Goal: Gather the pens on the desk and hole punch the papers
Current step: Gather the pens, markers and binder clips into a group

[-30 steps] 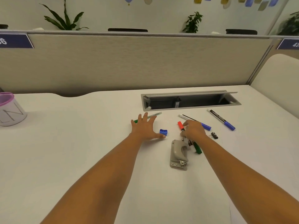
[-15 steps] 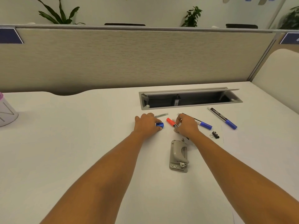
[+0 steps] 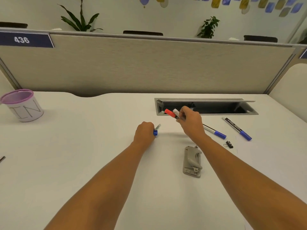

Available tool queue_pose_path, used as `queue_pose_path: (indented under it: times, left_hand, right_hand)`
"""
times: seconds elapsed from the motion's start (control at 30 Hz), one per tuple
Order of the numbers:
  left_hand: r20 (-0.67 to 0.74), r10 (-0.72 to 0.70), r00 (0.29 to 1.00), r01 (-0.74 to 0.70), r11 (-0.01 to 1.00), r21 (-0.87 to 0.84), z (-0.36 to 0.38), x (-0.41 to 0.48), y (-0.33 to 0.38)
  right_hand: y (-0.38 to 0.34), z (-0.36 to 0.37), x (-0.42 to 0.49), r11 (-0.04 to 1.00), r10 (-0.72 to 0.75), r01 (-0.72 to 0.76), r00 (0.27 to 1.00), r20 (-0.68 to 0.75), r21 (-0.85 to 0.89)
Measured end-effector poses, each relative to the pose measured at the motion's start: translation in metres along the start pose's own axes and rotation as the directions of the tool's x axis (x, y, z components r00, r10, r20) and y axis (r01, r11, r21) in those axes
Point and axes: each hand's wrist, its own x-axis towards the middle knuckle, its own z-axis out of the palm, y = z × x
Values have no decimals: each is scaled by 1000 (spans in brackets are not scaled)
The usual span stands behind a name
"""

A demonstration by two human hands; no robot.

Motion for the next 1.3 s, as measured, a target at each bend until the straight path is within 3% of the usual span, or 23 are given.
queue_pose_path:
  times: [0.17, 0.37, 0.53, 0.8, 1.03, 1.3]
  left_hand:
    - [-69, -93, 993, 85, 990, -114, -14, -35, -43]
    - [-141, -232, 962, 193, 950, -244, -46, -96, -114]
    - [-187, -349, 918, 303, 923, -237, -73, -158, -180]
    - [-212, -443, 871, 429, 897, -109, -108, -235, -265]
    - [-180, -450, 875, 461, 887, 23, -122, -257, -316]
    - [-414, -336, 846, 354, 935, -36, -122, -283, -346]
  right_hand:
    - [-52, 10, -16, 985, -70, 71, 998, -12, 155]
    - [-114, 55, -52, 912, 132, -162, 986, 104, 378]
    - [-175, 98, -93, 750, 198, -364, 920, 337, 552]
    - [-248, 184, -173, 603, 175, -590, 754, 633, 536]
    - [-298, 230, -192, 622, 164, -569, 767, 621, 538]
    - [-322, 252, -197, 739, 73, -409, 838, 541, 535]
